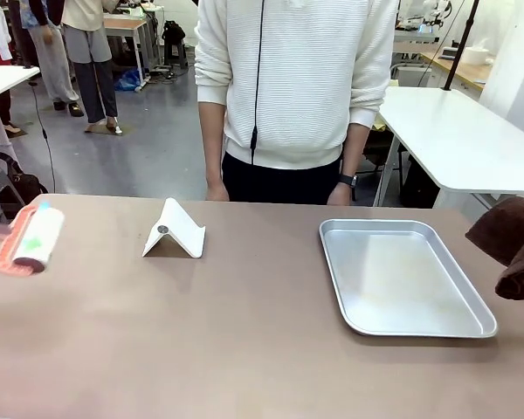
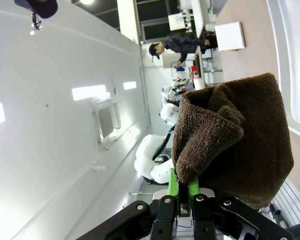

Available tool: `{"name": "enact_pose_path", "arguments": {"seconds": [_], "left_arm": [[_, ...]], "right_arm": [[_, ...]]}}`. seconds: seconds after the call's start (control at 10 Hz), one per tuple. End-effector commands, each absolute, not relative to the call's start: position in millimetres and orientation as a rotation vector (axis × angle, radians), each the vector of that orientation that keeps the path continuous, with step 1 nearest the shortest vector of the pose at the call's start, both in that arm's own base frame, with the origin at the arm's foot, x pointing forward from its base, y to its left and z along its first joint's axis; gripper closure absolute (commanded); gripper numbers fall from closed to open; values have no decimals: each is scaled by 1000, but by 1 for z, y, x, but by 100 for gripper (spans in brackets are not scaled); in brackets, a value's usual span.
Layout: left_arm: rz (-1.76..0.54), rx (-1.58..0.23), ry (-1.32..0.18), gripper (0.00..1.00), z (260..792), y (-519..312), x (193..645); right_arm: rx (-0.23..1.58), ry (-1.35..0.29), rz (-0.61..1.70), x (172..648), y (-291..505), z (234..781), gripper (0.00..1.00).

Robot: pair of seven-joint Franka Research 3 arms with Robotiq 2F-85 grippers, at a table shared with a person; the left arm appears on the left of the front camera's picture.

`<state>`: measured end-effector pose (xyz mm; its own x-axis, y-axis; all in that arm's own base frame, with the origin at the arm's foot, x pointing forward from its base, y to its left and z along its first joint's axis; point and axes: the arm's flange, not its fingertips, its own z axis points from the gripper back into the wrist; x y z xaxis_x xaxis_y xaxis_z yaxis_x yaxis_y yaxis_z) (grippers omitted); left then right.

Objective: Clean the surface of the table.
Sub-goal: Clean the area not pointed to by the person, then return the Lint Roller and towel to their original positions.

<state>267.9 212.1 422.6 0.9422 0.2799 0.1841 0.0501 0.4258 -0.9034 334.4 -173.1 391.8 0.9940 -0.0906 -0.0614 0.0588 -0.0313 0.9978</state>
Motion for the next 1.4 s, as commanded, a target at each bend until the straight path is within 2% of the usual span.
{"name": "enact_pose_path", "arguments": {"seconds": [0.0, 0.2, 1.3], "left_arm": [[110, -1149, -337, 78, 410, 227, 246], [137, -1191, -336, 78, 402, 240, 239], [141, -1154, -334, 78, 409, 229, 239]], "right_arm": [[1604, -16, -106, 331, -173, 395, 92], [1604, -16, -106, 331, -173, 395, 92], [1604, -16, -106, 331, -173, 395, 92]]}}
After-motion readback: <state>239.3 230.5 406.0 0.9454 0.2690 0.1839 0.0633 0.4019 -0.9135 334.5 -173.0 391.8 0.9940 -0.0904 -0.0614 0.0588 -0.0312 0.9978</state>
